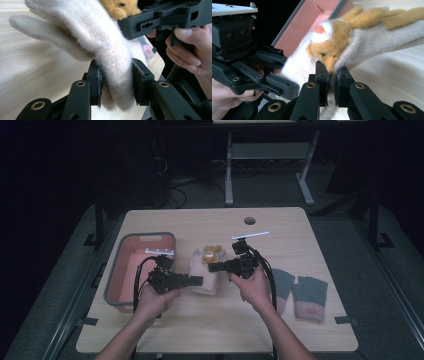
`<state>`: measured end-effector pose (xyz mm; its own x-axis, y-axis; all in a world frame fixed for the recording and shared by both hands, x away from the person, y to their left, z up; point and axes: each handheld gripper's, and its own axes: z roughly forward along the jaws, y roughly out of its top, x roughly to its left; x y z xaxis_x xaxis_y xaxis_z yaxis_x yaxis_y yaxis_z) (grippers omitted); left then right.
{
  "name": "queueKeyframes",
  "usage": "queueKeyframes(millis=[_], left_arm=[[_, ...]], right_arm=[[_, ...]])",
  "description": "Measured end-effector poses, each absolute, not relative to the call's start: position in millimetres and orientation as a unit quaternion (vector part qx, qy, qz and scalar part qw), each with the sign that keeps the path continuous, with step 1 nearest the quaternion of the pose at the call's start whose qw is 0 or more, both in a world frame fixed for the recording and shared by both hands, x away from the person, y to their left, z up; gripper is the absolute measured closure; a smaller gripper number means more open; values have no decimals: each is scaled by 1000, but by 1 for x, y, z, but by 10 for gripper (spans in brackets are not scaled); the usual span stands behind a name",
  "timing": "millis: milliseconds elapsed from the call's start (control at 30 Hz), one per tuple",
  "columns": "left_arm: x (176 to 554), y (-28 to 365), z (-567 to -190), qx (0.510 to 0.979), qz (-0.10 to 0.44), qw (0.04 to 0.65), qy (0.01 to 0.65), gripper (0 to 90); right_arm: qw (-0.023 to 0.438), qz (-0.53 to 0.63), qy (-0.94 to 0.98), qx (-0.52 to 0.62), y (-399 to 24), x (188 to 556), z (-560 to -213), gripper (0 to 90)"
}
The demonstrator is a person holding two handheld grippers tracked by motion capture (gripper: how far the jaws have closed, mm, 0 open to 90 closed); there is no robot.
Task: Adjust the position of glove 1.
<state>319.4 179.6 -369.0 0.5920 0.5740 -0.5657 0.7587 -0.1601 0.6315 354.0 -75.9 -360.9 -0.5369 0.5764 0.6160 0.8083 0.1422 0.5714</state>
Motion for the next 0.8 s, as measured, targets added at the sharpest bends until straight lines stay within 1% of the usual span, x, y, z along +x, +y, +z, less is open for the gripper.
queueKeyframes(millis=[267, 333, 800], left_arm=[[322, 187, -362, 755, -92, 477, 441, 638], [322, 189, -359, 754, -91, 478, 442, 639], [322, 211, -348, 746, -81, 484, 449, 639]], right_arm=[[130, -466, -744, -461, -70, 358, -353, 831], [125, -468, -747, -456, -68, 359, -351, 831], [134, -471, -751, -444, -45, 367, -338, 830]])
